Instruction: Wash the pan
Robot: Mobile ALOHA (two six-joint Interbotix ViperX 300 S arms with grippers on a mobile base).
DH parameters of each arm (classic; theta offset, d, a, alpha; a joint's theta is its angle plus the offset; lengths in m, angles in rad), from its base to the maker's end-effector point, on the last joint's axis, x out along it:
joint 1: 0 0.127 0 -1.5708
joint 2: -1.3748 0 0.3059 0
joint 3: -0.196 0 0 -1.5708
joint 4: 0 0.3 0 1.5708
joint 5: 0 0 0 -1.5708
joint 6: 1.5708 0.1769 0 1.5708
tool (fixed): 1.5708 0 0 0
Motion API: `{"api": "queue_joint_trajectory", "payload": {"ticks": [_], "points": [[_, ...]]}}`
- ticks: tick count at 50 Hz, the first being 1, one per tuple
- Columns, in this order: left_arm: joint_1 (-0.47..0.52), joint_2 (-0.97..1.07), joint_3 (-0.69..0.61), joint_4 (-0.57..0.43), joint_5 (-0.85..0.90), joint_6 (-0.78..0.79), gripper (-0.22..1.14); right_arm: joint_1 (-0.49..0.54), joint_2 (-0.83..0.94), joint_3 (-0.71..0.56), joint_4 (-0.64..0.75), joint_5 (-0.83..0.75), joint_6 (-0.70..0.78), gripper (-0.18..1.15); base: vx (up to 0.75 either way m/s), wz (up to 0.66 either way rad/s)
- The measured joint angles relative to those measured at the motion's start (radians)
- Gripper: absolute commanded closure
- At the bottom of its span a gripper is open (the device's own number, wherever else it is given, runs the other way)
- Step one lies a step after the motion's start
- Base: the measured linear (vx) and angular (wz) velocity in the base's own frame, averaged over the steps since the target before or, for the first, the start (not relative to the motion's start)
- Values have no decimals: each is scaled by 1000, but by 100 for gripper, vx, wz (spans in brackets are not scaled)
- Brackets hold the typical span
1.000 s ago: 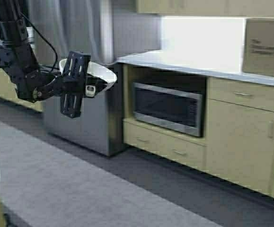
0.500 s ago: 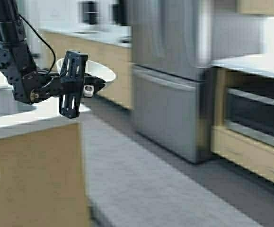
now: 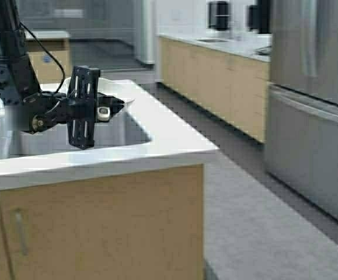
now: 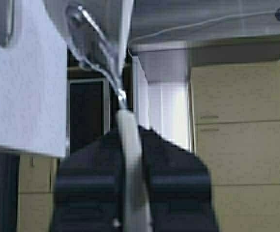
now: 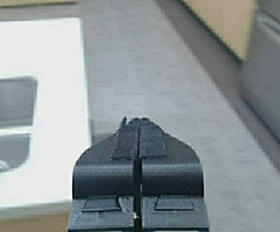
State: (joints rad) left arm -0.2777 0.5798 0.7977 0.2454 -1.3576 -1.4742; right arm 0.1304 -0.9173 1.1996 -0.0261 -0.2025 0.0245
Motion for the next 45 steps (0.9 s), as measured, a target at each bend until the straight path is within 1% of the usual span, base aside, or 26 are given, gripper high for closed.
{"api": "queue_joint_trajectory", "payload": {"ticks": [13,34,45], "points": [[15,8,-18,-8,0,-3,89,0,2,0,0,-3,-2,91,21,45],[20,41,14,3,-2,-17,89,0,2,9,0,-3,-2,91,20,31],[72,97,-41,46,-2,-115,88,0,2,9,0,-3,-2,91,19,33]]}}
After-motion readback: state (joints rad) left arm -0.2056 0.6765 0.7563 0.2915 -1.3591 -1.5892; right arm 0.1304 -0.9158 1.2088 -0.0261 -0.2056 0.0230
